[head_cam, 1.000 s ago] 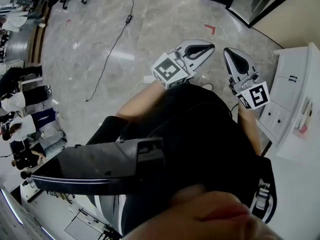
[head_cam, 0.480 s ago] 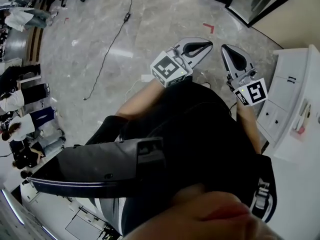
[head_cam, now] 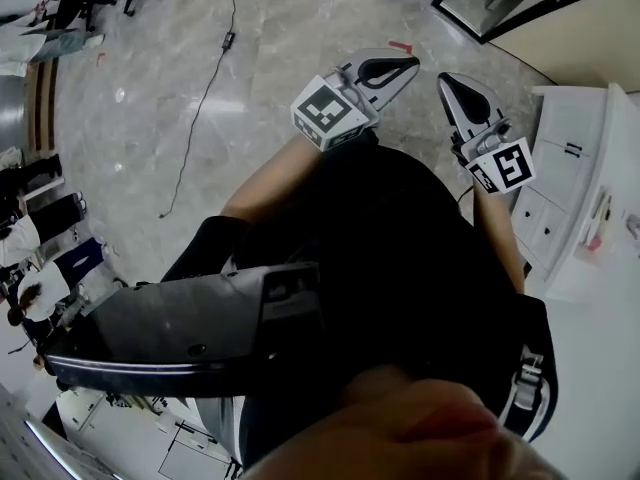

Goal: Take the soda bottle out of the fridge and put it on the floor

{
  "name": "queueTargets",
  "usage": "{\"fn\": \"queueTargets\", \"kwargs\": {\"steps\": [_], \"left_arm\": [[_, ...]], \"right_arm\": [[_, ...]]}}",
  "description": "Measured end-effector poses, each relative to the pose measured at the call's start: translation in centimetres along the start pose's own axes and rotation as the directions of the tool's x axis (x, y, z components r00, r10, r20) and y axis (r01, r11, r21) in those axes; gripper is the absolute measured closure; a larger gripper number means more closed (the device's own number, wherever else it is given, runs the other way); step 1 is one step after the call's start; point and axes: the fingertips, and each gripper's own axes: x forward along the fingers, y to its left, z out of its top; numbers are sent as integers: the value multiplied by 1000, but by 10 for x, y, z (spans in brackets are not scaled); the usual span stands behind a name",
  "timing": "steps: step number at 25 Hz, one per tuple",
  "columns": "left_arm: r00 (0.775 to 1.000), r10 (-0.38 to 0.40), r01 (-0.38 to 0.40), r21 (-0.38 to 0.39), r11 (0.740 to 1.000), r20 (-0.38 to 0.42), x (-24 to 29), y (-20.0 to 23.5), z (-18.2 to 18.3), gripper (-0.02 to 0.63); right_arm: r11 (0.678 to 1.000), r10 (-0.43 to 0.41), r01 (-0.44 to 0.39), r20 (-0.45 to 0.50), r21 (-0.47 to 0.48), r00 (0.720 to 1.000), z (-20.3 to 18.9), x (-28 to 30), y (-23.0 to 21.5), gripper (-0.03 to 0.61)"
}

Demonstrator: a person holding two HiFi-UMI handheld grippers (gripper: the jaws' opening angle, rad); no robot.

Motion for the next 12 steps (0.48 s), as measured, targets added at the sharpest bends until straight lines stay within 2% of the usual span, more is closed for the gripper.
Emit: {"fn": "queueTargets", "kwargs": {"steps": [5,12], "left_arm": [[999,-40,40,14,999,8,-5,50,8,611],[998,-53,53,24,998,15,-5,90,13,611]], "right_arm": [[999,-44,44,-2,-19,999,3,50,-20,574],[997,-83,83,16,-4,996,3,83,-44,574]]}}
